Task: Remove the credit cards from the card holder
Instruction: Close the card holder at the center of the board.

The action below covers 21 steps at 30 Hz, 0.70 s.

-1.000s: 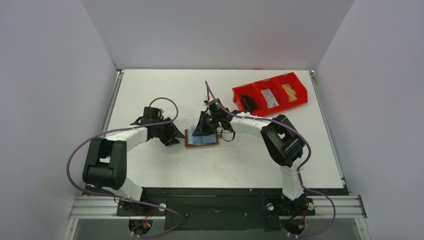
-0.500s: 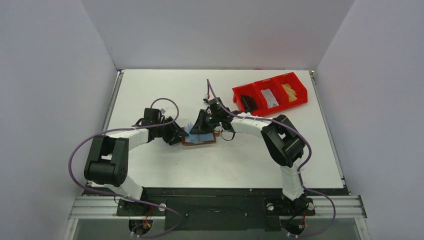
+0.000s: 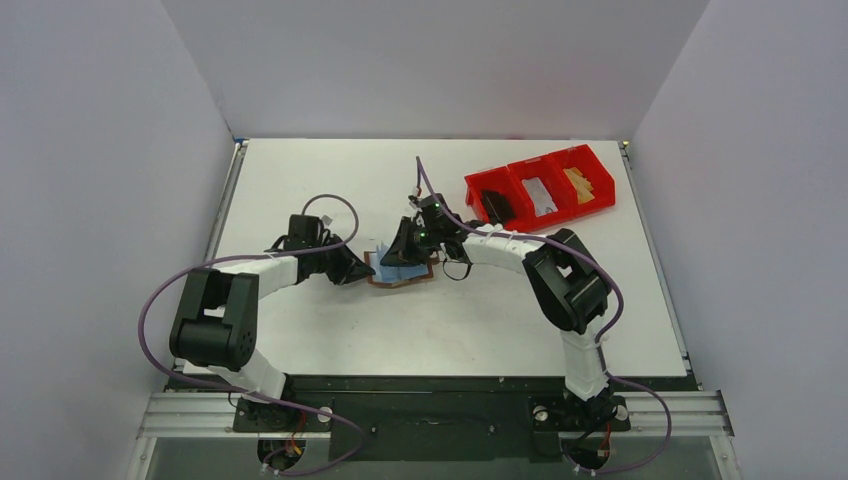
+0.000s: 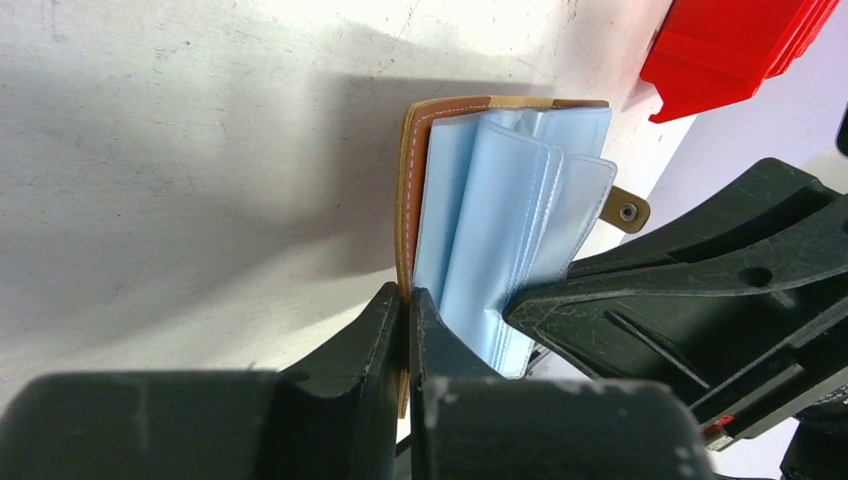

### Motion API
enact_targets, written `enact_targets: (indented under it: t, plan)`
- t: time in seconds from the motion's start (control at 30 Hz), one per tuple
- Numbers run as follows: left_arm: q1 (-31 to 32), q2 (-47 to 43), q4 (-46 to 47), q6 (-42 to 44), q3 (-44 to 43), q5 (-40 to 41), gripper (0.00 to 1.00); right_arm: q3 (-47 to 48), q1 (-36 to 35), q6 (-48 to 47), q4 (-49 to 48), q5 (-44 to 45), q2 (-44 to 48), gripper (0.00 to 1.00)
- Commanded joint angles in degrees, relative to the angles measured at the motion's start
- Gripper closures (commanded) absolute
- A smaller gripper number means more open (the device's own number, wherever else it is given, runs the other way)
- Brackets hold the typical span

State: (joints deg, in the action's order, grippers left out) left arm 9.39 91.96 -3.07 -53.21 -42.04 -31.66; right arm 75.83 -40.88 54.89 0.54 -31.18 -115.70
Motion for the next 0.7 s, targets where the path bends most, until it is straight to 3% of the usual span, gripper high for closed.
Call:
enact_targets:
  t: [0.0, 0.03, 0.1, 0.23, 0.67]
  plan:
    - [0.9, 0.2, -3.2, 3.7, -3.8, 2.4, 1.00, 0.3, -0.7, -0.3, -2.8, -1.1, 2.7, 0.92]
    - [1.2, -0.1, -5.4, 4.4, -4.3, 3.9, 1.00, 0.5, -0.9, -0.5, -2.6, -0.8, 2.7, 0.86]
    - [1.7, -0.9, -9.4, 6.7, -6.0, 6.4, 1.00, 0.7, -1.0, -1.2, -1.8, -0.3, 2.8, 0.64]
    - [2.0, -2.7, -14.4, 11.1, -8.5, 9.0, 1.00, 1.3, -1.1, -2.8, 0.2, 1.0, 3.9, 0.50]
    - [5.7, -4.8, -27.0, 20.4, -16.4, 18.8, 1.00, -0.6, -0.1, -11.2, 13.3, 15.9, 10.2, 0.52]
